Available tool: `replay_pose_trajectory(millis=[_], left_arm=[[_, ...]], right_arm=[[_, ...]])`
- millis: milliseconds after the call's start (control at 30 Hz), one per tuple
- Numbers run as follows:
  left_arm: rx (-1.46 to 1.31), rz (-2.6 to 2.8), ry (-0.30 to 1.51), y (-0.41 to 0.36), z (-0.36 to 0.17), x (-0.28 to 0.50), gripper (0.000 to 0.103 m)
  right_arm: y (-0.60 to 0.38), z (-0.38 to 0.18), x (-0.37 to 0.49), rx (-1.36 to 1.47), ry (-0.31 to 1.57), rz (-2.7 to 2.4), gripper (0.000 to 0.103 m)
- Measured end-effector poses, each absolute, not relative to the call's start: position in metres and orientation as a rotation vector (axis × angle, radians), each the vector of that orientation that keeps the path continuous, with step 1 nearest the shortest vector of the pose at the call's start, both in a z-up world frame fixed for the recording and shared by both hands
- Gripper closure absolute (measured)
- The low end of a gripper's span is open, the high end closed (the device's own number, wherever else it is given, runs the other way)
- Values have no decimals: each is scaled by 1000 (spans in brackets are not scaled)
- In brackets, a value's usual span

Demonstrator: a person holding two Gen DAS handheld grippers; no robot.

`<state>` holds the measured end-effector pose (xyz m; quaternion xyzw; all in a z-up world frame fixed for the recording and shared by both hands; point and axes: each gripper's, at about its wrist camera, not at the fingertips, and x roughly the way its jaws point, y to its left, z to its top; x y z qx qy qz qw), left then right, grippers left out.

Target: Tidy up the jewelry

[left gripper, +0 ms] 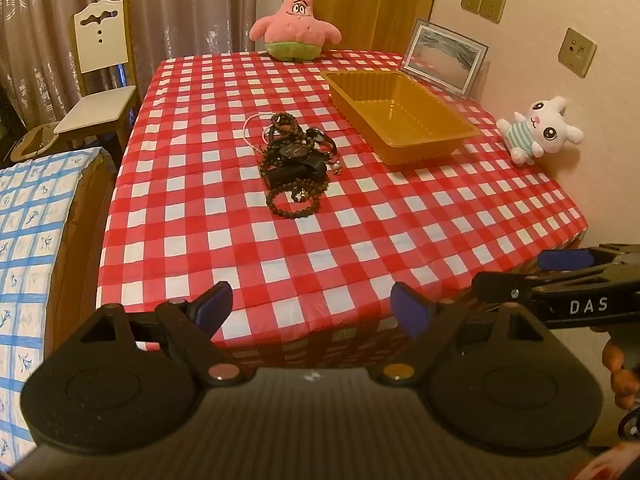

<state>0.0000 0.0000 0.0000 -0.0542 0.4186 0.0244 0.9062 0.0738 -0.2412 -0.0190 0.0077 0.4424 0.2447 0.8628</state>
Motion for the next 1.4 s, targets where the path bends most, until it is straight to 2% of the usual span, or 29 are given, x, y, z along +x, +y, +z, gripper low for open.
replay_pose_trajectory(millis=[1400], left_arm=[[-118,47,860,0,0,0,18]], right_arm=[[-236,-16,74,15,916,513,0]])
